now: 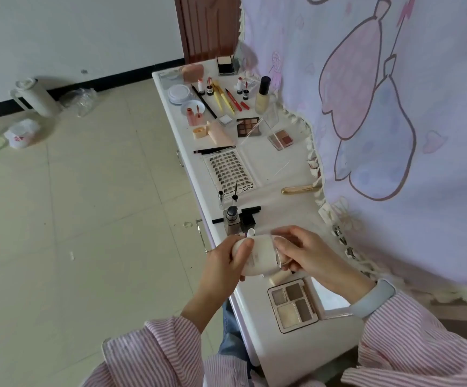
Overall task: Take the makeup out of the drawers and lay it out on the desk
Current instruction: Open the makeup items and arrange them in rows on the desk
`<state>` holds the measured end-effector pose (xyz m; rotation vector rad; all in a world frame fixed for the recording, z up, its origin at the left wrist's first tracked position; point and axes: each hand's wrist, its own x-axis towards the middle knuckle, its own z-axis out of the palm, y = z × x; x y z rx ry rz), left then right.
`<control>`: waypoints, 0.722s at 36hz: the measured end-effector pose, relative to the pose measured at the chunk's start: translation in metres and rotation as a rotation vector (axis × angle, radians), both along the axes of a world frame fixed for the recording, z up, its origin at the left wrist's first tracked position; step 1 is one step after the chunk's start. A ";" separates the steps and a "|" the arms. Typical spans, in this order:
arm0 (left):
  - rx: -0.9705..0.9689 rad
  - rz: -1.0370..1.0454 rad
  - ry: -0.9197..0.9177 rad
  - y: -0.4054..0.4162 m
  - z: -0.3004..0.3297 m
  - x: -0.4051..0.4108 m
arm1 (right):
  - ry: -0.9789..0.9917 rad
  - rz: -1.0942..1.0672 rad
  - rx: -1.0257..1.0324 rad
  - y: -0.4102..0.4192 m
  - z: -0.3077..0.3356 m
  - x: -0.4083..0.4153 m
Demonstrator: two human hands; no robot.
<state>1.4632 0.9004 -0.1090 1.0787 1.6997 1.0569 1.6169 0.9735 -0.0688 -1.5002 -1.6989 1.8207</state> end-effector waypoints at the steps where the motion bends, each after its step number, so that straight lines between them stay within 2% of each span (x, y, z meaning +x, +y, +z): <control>1: -0.026 -0.001 -0.034 0.001 0.001 0.000 | -0.018 0.049 0.071 0.003 0.000 0.003; 4: -0.099 -0.017 -0.083 0.009 0.007 0.000 | -0.104 0.186 0.316 0.009 0.000 0.011; 6: -0.140 0.025 -0.169 0.016 0.010 -0.002 | -0.140 0.238 0.552 0.014 0.001 0.017; 8: -0.171 0.128 -0.320 0.021 0.013 -0.010 | -0.114 0.174 0.721 0.022 0.002 0.025; 9: -0.168 0.182 -0.371 0.023 0.013 -0.015 | -0.067 0.083 0.733 0.027 0.003 0.026; 11: -0.132 0.272 -0.414 0.025 0.014 -0.026 | 0.025 -0.125 0.656 0.035 0.005 0.025; 13: -0.073 0.336 -0.466 0.026 0.016 -0.034 | -0.022 -0.216 0.556 0.043 -0.005 0.019; 18: 0.006 0.419 -0.558 0.027 0.015 -0.044 | -0.222 -0.189 0.299 0.064 -0.050 0.001; 26: 0.007 0.446 -0.667 0.025 0.009 -0.049 | -0.522 -0.063 0.258 0.088 -0.097 -0.010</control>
